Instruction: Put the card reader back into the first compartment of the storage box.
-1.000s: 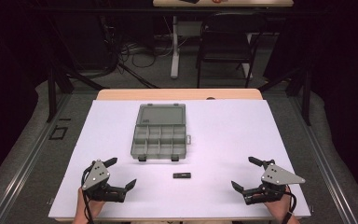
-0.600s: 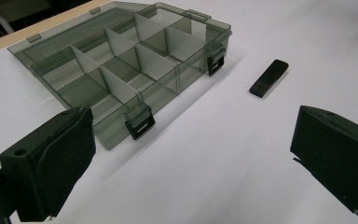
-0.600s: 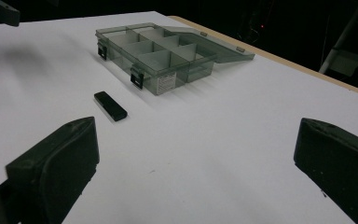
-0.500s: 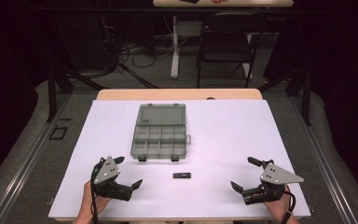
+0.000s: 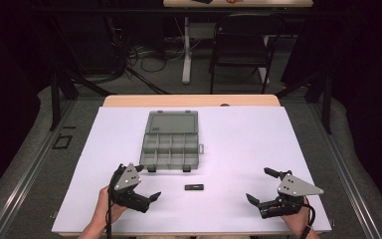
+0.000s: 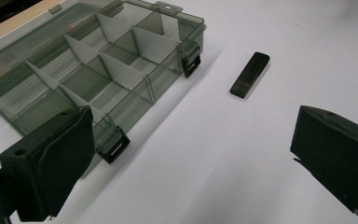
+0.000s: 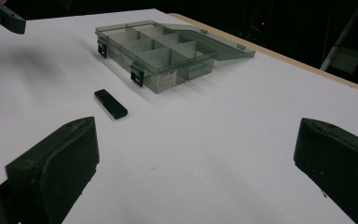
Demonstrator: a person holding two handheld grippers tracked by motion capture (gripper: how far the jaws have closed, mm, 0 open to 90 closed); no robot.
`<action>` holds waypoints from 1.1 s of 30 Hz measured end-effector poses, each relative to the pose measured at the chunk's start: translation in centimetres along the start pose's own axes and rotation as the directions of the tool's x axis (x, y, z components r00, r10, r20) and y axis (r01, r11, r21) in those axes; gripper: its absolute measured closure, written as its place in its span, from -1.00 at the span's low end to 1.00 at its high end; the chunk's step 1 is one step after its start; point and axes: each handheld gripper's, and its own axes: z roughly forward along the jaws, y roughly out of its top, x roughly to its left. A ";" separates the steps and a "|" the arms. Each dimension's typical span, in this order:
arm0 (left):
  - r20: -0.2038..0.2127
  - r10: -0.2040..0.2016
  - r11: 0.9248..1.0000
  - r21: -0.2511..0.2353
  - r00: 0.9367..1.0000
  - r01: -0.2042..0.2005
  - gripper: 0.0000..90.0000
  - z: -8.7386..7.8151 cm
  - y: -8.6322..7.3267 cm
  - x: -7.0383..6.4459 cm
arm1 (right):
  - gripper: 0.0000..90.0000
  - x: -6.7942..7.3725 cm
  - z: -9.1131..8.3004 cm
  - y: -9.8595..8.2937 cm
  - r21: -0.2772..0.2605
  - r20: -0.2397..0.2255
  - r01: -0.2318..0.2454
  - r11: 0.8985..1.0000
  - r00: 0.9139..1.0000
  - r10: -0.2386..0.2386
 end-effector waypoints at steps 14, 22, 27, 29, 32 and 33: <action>0.076 0.089 0.990 0.104 0.993 -0.097 -1.00 2.0 2.2 -0.3 | -1.00 0.0 0.0 -0.1 0.010 -0.009 -0.004 1.000 1.000 0.004; 0.117 0.133 0.975 0.162 0.984 -0.151 -1.00 3.2 3.2 -0.5 | -1.00 0.0 0.0 -0.2 0.014 -0.013 -0.006 1.000 1.000 0.006; 0.145 0.145 0.968 0.184 0.979 -0.171 -1.00 3.9 3.7 -0.5 | -1.00 0.0 -0.1 -0.2 0.014 -0.018 -0.005 1.000 1.000 0.006; 0.158 0.153 0.965 0.191 0.976 -0.182 -1.00 4.1 3.9 -0.5 | -1.00 0.1 -0.1 -0.2 0.019 -0.019 -0.009 1.000 1.000 0.010; 0.166 0.162 0.961 0.198 0.973 -0.194 -0.99 4.3 4.2 -0.6 | -1.00 0.1 0.0 -0.2 0.022 -0.021 -0.011 1.000 1.000 0.011; 0.167 0.169 0.959 0.201 0.971 -0.202 -0.99 4.4 4.4 -0.7 | -1.00 0.1 0.1 -0.3 0.025 -0.022 -0.009 1.000 1.000 0.009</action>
